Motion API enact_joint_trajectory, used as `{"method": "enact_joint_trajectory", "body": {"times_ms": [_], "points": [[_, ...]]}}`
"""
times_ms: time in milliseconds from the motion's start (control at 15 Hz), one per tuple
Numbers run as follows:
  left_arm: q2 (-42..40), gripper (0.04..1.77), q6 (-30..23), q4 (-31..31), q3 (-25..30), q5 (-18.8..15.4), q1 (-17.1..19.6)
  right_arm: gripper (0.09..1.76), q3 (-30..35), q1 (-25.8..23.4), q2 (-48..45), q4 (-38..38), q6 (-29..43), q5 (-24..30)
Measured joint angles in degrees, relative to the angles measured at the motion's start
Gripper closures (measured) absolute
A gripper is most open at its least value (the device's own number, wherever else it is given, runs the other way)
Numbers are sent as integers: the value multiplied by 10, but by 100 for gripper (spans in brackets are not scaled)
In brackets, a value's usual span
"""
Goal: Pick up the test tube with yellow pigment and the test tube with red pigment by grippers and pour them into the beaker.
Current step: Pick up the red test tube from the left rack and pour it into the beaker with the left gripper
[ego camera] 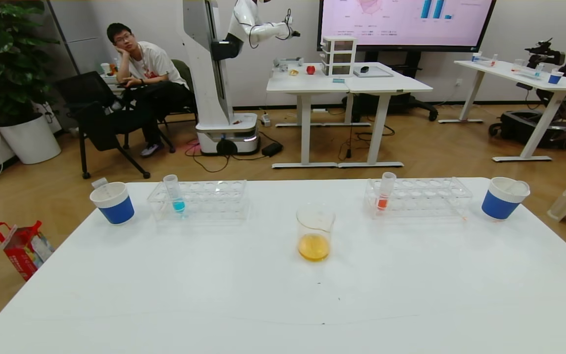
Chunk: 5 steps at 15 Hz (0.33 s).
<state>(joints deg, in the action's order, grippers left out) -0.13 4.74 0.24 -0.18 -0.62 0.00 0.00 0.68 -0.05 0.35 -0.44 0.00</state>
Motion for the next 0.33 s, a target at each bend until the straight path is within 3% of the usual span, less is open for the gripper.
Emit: {"method": "enact_joint_trajectory", "body": {"times_ms": [133,333], "points": [[0,6,-3,2,1,1,0,11,0,0,0,0,0,0],[0,6,-52,0,2,6,0,11,0,0,0,0,0,0]]}}
